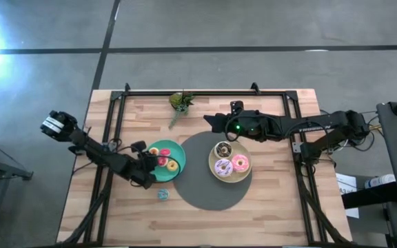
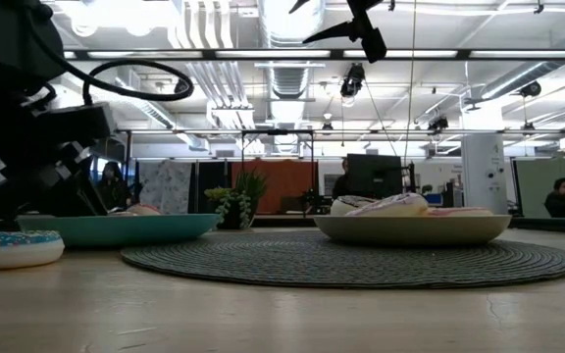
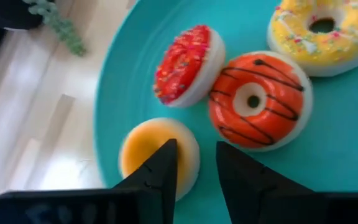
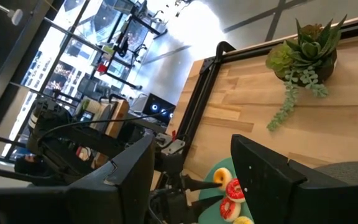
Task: Pick & Place donuts
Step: Put the white doughnut on the green plate
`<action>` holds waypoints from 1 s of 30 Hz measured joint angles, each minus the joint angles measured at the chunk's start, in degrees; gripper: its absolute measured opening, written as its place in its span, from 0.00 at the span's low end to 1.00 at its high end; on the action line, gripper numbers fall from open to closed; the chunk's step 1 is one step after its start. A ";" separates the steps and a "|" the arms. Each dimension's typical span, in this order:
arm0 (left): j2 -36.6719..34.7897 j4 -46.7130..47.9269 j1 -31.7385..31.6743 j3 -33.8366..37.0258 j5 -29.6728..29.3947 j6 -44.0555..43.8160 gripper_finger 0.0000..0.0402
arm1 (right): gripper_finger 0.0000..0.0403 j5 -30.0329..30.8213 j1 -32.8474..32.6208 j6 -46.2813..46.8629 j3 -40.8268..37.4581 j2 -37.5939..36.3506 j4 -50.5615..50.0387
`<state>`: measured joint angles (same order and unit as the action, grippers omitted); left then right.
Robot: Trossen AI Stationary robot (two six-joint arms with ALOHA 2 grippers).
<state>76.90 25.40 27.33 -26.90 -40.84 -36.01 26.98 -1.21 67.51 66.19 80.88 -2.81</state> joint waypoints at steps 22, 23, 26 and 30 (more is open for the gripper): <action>-0.35 4.16 -1.03 -0.68 -0.10 -2.38 0.16 | 0.50 -0.02 0.17 -0.66 0.00 0.00 -0.33; -0.35 4.14 -1.03 -0.83 -0.16 -2.31 0.18 | 0.50 -0.02 0.17 -0.66 0.00 0.00 -0.35; -0.35 4.21 -1.03 -0.98 -0.14 -2.18 0.23 | 0.50 -0.02 0.17 -0.66 0.00 0.00 -0.35; -0.37 4.38 -1.03 -1.00 0.37 -2.18 0.26 | 0.50 -0.03 0.29 -0.66 0.00 0.00 -0.39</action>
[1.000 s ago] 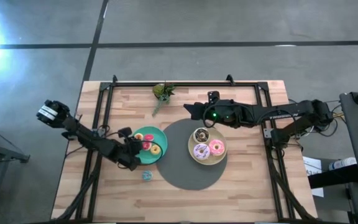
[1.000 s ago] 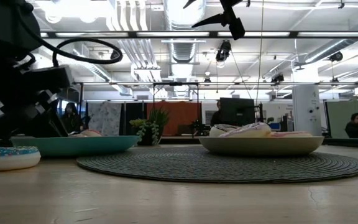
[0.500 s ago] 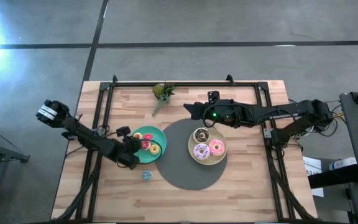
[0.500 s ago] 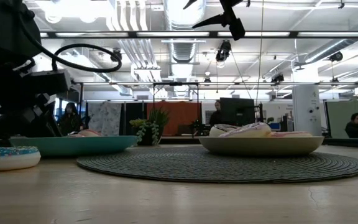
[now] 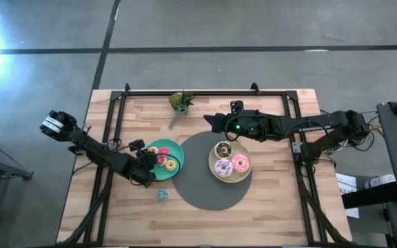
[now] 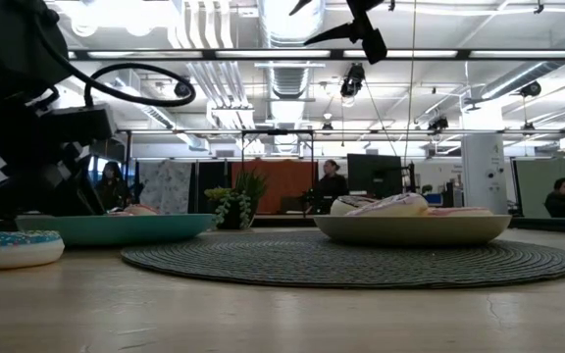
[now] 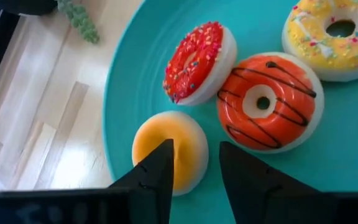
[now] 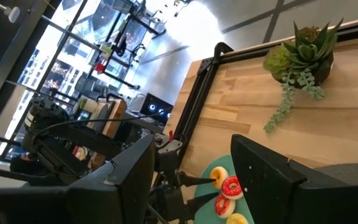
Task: Pick & Place donuts
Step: Put the white doughnut on the green plate
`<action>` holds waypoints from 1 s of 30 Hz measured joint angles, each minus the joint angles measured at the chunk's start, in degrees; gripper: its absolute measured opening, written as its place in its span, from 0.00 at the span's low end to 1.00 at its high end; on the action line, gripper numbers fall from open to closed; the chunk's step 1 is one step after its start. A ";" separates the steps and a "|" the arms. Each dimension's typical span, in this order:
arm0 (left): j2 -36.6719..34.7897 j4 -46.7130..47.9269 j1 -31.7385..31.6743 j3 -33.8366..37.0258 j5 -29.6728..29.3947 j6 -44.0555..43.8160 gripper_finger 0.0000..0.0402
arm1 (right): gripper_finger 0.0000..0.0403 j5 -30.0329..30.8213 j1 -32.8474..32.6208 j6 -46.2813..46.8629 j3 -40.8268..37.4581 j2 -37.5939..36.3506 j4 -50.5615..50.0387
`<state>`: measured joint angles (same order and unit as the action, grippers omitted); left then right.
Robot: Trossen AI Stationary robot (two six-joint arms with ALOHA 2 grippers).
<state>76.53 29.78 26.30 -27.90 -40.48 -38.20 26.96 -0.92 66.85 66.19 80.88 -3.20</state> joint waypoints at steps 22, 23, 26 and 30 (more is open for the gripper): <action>-0.04 0.28 -5.35 0.90 0.44 1.45 0.00 | 0.50 0.01 0.58 0.65 -0.96 0.00 -0.02; -0.09 0.34 -5.35 0.71 0.63 1.42 0.00 | 0.50 0.01 0.65 0.66 -0.98 0.00 -0.02; -1.34 0.28 -5.40 -0.47 3.42 0.70 0.00 | 0.50 0.01 0.86 0.68 -0.98 0.00 0.00; -5.80 3.48 -5.38 -2.66 5.48 -3.44 0.00 | 0.50 -0.03 1.04 0.66 -0.98 0.00 0.00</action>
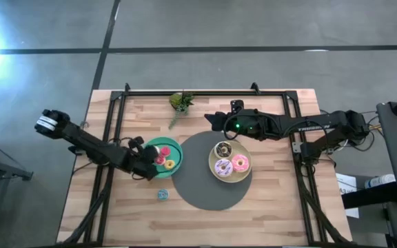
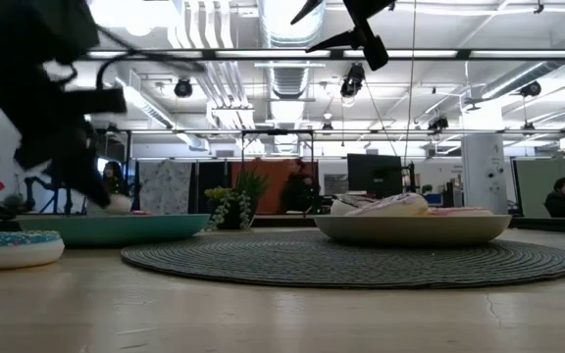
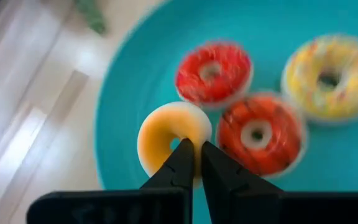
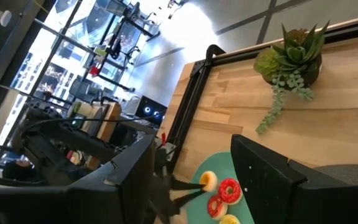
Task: Pick & Place donuts
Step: Put the white doughnut on the green plate
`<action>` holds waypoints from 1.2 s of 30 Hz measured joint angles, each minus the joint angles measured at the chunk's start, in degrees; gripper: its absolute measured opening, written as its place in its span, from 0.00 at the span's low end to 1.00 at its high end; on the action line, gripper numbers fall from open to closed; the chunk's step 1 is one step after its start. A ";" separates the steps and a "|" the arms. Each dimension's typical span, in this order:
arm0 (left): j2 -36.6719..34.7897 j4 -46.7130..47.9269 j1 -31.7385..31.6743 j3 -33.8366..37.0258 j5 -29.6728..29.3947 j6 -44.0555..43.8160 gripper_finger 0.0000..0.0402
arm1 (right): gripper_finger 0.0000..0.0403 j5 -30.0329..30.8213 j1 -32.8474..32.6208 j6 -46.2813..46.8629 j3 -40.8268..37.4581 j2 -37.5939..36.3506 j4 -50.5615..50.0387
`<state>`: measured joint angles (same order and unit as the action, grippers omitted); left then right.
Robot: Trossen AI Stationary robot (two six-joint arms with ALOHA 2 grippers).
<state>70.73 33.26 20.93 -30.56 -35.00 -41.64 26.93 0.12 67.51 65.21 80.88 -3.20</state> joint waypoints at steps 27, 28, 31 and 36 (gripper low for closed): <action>-39.19 -9.38 -0.96 16.37 14.88 -43.78 0.00 | 0.50 -20.74 1.86 -2.19 -2.49 0.00 0.72; -39.78 -11.02 -0.96 17.14 14.86 -43.97 0.00 | 0.50 -22.54 1.86 -2.82 -2.62 0.00 0.74; -40.95 -17.04 -0.97 19.13 14.54 -44.18 0.00 | 0.50 -27.14 1.68 -7.22 -2.73 0.82 0.75; -42.88 -27.27 -0.98 20.49 14.66 -43.51 0.00 | 0.50 -29.98 0.53 -21.08 -2.78 4.59 3.45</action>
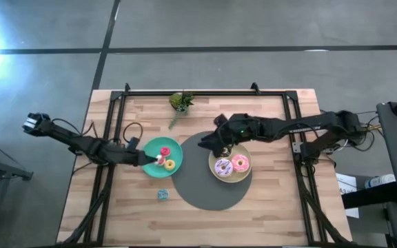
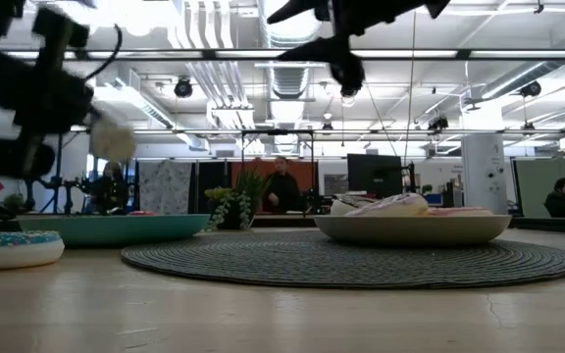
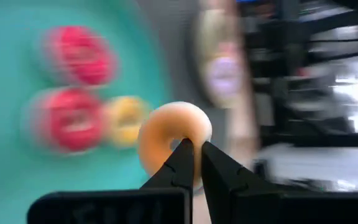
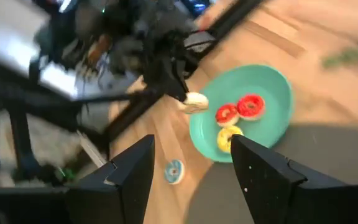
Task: Pick & Place donuts
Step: Put the white doughnut on the green plate
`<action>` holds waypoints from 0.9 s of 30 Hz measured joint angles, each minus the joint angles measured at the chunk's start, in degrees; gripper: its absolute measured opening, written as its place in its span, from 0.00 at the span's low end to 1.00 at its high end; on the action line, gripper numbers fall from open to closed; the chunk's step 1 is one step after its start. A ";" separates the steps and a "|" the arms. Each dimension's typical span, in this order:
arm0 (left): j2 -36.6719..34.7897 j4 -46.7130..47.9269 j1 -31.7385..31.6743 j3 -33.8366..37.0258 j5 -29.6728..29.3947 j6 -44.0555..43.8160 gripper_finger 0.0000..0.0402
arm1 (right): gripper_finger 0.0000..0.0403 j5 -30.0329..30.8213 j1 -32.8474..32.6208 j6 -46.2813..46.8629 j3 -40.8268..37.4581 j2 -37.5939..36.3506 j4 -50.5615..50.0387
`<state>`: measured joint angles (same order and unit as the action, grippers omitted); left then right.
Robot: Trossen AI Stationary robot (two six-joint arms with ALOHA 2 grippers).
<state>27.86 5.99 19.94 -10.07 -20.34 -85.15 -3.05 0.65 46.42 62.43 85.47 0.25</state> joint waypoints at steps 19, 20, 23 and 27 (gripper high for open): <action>-1.10 -29.70 0.00 -1.93 15.52 18.98 0.00 | 0.50 -16.48 -2.99 -39.04 32.41 22.56 -13.52; -1.11 -29.76 -0.02 -2.18 15.82 19.80 0.00 | 0.50 -16.46 -3.20 -41.08 33.93 23.52 -14.54; -0.80 -29.17 -0.02 -2.34 17.29 20.40 0.00 | 0.50 -16.31 -3.89 -46.02 39.10 26.56 -18.59; -0.47 -29.25 -0.02 -2.08 19.80 19.57 0.00 | 0.50 -15.05 -4.26 -52.20 46.98 31.07 -25.84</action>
<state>27.39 -23.25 19.92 -12.15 -0.54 -65.58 -18.10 -3.62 -5.77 109.41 116.54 -25.60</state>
